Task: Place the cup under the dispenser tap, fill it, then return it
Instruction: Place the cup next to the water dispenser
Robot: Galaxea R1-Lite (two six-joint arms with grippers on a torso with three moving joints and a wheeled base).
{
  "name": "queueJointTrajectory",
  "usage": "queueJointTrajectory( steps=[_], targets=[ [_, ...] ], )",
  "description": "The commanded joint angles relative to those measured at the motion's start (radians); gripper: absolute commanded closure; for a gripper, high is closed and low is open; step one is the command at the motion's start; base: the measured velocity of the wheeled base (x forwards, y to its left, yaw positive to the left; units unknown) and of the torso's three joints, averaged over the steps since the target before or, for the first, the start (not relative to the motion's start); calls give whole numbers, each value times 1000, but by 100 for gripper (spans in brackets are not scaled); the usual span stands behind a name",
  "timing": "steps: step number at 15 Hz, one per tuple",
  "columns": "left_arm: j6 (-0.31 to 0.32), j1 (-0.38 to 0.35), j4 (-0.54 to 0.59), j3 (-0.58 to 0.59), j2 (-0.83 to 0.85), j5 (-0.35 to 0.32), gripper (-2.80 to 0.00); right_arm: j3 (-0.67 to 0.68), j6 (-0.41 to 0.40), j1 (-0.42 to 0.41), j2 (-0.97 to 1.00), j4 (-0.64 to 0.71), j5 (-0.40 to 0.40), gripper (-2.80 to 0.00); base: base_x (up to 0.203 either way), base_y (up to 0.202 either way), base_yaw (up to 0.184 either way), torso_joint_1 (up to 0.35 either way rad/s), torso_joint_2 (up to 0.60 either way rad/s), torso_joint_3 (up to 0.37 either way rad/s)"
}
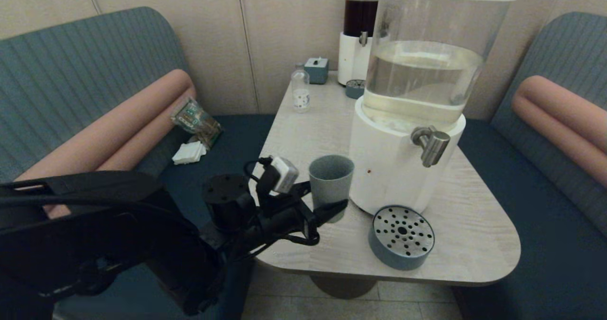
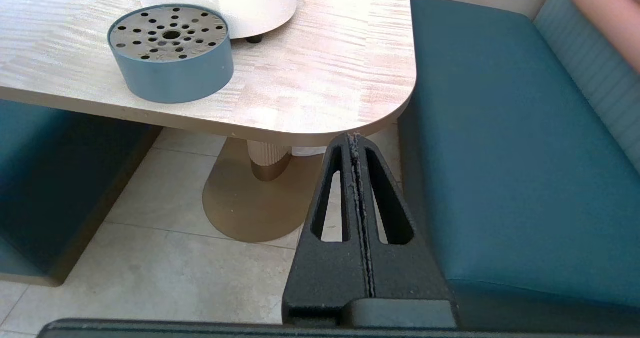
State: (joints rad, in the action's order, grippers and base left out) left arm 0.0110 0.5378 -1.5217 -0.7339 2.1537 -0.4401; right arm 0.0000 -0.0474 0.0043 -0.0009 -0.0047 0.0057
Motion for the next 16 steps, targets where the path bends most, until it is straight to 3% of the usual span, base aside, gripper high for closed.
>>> queueJointTrajectory(
  steps=[1,7,16],
  targets=[
    [0,-117,-8,0,-23,-5,0,3,0,0,-1,0,0,0,0,0,0,0,0,0],
    [0,-258,-8,-207,121,-4,0,3,0,0,-1,-1,0,0,0,0,0,0,0,0],
    [-4,-275,-8,-410,370,-3,0,3,0,0,-1,-1,0,0,0,0,0,0,0,0]
  ],
)
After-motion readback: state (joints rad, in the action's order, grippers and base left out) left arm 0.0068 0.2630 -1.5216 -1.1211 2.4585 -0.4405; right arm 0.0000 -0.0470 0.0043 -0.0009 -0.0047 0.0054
